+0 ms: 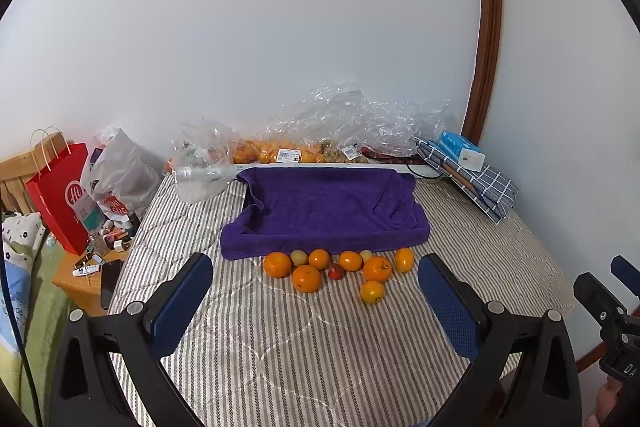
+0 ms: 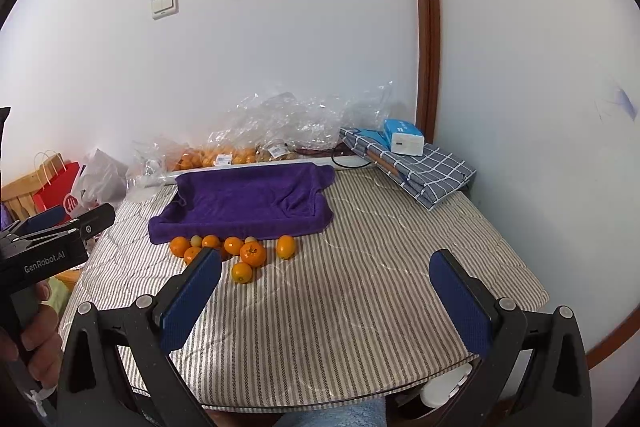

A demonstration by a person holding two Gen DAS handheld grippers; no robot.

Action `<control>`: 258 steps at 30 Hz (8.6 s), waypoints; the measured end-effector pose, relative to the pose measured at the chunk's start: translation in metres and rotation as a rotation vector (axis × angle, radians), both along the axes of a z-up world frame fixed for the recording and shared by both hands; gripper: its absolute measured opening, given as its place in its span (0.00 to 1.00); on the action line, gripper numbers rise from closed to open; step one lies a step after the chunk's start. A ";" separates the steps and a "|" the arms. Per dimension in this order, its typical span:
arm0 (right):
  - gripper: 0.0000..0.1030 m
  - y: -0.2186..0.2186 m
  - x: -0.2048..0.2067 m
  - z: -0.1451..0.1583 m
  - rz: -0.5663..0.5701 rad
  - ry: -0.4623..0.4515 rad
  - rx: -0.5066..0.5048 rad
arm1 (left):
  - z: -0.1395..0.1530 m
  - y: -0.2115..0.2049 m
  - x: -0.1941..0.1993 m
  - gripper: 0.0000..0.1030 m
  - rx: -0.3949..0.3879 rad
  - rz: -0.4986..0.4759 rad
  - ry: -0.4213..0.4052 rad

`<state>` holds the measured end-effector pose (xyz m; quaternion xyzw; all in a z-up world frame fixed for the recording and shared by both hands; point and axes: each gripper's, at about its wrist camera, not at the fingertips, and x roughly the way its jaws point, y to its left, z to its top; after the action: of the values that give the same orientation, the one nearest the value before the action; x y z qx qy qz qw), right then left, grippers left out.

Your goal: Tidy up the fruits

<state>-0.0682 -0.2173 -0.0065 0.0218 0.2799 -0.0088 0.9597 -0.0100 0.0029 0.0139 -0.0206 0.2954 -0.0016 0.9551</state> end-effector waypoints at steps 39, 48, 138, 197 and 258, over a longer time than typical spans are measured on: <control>1.00 0.006 -0.003 -0.005 0.008 -0.003 -0.002 | -0.002 -0.001 -0.003 1.00 -0.006 0.000 -0.006; 1.00 0.006 -0.004 -0.004 0.008 -0.004 -0.001 | -0.003 -0.002 -0.002 1.00 -0.007 -0.001 -0.006; 0.34 0.012 0.221 -0.189 0.181 0.279 0.110 | -0.165 0.071 0.148 0.78 -0.015 -0.006 0.268; 0.34 0.016 0.210 -0.187 0.209 0.285 0.112 | -0.177 0.089 0.158 0.38 -0.251 -0.037 0.182; 0.34 0.047 0.400 -0.176 0.188 0.293 0.009 | -0.157 0.065 0.321 0.38 -0.171 0.022 0.235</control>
<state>0.3313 -0.1699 -0.1823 -0.0018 0.4175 0.0793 0.9052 0.3115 0.0678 -0.1436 -0.1051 0.4037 -0.0141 0.9087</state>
